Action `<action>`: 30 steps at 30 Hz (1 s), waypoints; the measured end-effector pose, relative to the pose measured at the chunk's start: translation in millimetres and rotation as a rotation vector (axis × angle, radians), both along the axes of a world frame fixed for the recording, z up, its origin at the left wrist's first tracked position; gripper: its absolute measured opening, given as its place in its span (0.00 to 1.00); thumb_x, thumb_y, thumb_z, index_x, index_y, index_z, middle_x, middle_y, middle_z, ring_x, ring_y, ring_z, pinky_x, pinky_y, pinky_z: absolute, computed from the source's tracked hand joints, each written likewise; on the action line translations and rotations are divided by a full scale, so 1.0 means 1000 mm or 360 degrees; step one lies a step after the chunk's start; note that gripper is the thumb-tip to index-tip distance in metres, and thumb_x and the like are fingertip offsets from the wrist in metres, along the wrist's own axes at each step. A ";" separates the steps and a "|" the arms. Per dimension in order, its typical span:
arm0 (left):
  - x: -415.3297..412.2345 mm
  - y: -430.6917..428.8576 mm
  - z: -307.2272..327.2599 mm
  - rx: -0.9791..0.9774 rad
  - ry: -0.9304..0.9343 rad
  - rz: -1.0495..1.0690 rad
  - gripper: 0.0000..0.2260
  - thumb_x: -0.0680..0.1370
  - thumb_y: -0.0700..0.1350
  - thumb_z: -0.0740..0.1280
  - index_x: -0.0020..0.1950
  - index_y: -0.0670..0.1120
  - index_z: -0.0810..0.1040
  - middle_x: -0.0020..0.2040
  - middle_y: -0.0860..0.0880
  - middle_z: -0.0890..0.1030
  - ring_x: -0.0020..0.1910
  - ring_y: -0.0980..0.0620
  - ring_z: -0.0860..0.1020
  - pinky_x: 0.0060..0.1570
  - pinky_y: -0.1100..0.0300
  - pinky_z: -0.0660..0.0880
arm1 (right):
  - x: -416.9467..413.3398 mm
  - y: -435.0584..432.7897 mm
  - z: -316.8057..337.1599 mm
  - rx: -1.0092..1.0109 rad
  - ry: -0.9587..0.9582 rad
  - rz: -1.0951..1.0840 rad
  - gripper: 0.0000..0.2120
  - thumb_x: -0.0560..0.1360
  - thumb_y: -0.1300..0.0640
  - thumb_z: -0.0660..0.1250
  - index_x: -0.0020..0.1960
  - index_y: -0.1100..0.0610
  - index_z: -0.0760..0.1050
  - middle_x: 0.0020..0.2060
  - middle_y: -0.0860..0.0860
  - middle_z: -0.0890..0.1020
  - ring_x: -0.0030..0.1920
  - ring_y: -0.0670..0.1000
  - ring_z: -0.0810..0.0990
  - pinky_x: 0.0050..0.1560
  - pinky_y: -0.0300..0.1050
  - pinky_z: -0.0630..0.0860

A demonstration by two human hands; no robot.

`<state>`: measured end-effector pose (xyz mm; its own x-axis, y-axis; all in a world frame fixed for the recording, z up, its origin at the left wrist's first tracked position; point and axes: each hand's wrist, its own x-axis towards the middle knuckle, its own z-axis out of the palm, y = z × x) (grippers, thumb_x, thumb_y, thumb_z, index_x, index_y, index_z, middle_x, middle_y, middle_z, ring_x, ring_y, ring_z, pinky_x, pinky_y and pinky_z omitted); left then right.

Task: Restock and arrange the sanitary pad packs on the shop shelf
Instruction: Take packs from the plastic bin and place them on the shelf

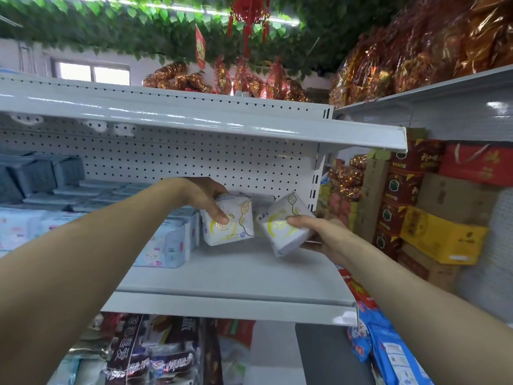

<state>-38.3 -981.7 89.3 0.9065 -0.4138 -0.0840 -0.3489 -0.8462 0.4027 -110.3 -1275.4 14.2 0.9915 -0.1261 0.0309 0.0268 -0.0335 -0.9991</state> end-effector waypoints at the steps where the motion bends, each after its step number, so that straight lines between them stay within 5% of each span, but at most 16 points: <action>1: 0.000 0.001 -0.001 0.0008 -0.0002 -0.0005 0.25 0.67 0.53 0.81 0.61 0.52 0.78 0.56 0.54 0.83 0.58 0.51 0.79 0.68 0.48 0.71 | 0.001 0.000 -0.002 -0.0008 -0.0010 -0.0032 0.27 0.66 0.58 0.81 0.62 0.64 0.78 0.50 0.56 0.87 0.53 0.55 0.86 0.52 0.49 0.83; 5: 0.001 0.006 -0.004 0.0028 0.0005 -0.0020 0.25 0.66 0.54 0.81 0.59 0.53 0.78 0.56 0.55 0.83 0.59 0.52 0.79 0.68 0.49 0.71 | 0.002 0.002 -0.007 0.0002 -0.0058 -0.0078 0.35 0.63 0.58 0.83 0.67 0.61 0.74 0.55 0.57 0.85 0.53 0.55 0.85 0.52 0.48 0.83; 10: 0.001 0.006 -0.007 0.0021 0.0023 -0.0045 0.27 0.67 0.53 0.81 0.63 0.52 0.76 0.58 0.54 0.82 0.59 0.52 0.79 0.67 0.52 0.71 | -0.009 0.011 -0.004 -0.0105 -0.0062 0.0053 0.37 0.71 0.58 0.77 0.71 0.33 0.66 0.57 0.47 0.82 0.54 0.53 0.84 0.52 0.52 0.84; 16: 0.008 0.007 -0.012 0.0001 0.0028 -0.0048 0.27 0.66 0.53 0.82 0.62 0.53 0.76 0.57 0.55 0.83 0.59 0.52 0.79 0.67 0.52 0.72 | -0.010 0.016 -0.001 -0.0178 -0.0139 0.0031 0.28 0.71 0.58 0.79 0.66 0.48 0.70 0.54 0.50 0.84 0.50 0.51 0.85 0.50 0.55 0.84; 20: 0.011 0.005 -0.013 0.0060 0.0002 -0.0063 0.30 0.67 0.53 0.81 0.65 0.52 0.74 0.60 0.54 0.80 0.61 0.52 0.77 0.68 0.53 0.71 | -0.003 0.013 0.002 -0.0388 -0.0180 -0.0063 0.26 0.68 0.57 0.81 0.58 0.54 0.69 0.48 0.49 0.81 0.44 0.47 0.81 0.46 0.42 0.78; 24: 0.018 0.005 -0.014 0.0107 -0.0032 -0.0066 0.30 0.68 0.53 0.80 0.66 0.54 0.73 0.60 0.55 0.79 0.61 0.52 0.77 0.67 0.54 0.70 | 0.011 0.011 0.008 -0.0690 -0.0260 -0.0107 0.24 0.66 0.63 0.82 0.54 0.58 0.70 0.45 0.50 0.77 0.40 0.44 0.76 0.32 0.27 0.70; 27: 0.028 0.006 -0.018 0.0081 -0.0097 -0.0064 0.27 0.67 0.53 0.81 0.60 0.59 0.73 0.58 0.57 0.80 0.59 0.53 0.78 0.65 0.55 0.72 | 0.025 0.012 0.014 -0.0859 -0.0211 0.0009 0.33 0.65 0.67 0.81 0.64 0.60 0.68 0.47 0.47 0.78 0.41 0.42 0.77 0.35 0.27 0.72; 30: 0.035 0.007 -0.020 0.0190 -0.0158 -0.0044 0.33 0.64 0.57 0.82 0.65 0.61 0.71 0.63 0.57 0.78 0.62 0.51 0.75 0.65 0.54 0.71 | 0.034 0.017 0.021 -0.1191 -0.0068 0.0112 0.39 0.65 0.58 0.83 0.69 0.52 0.66 0.58 0.45 0.78 0.53 0.46 0.78 0.44 0.33 0.75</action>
